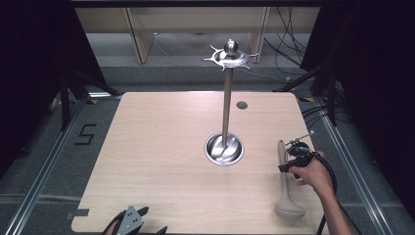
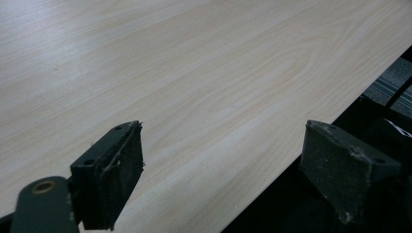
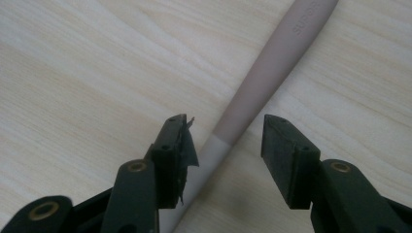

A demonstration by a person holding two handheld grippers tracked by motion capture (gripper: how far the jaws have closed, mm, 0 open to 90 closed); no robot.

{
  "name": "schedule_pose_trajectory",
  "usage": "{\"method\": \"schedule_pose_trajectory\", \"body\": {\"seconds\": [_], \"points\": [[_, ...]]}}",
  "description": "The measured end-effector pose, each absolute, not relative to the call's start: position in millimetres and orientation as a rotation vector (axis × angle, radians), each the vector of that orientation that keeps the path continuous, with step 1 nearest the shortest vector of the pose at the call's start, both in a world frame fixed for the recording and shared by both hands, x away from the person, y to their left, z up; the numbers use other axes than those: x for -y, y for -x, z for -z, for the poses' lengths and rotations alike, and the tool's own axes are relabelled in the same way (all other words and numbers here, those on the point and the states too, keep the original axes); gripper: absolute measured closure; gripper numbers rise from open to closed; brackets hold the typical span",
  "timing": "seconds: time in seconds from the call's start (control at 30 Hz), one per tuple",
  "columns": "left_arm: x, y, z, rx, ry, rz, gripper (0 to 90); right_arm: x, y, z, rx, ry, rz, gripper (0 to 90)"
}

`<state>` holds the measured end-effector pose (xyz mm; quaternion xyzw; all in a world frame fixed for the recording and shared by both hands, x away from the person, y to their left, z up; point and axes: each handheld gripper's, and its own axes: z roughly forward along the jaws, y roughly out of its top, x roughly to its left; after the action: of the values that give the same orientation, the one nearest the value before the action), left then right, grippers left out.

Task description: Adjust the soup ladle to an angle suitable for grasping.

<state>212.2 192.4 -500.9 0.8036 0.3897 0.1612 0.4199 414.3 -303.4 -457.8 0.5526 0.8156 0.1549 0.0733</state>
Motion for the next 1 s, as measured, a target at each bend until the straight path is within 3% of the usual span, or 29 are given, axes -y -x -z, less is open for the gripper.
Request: {"method": "schedule_pose_trajectory", "body": {"seconds": [0.63,1.0], "points": [[-192.0,-212.4,501.0,-0.968,-2.002,-0.403,15.0,300.9,-422.8,468.8,-2.501,-1.683,-0.383,53.4],[-193.3,-212.1,500.4,-0.977,-2.023,-0.405,15.0,301.9,-435.3,474.4,-2.567,-1.642,-0.344,60.5]]}}
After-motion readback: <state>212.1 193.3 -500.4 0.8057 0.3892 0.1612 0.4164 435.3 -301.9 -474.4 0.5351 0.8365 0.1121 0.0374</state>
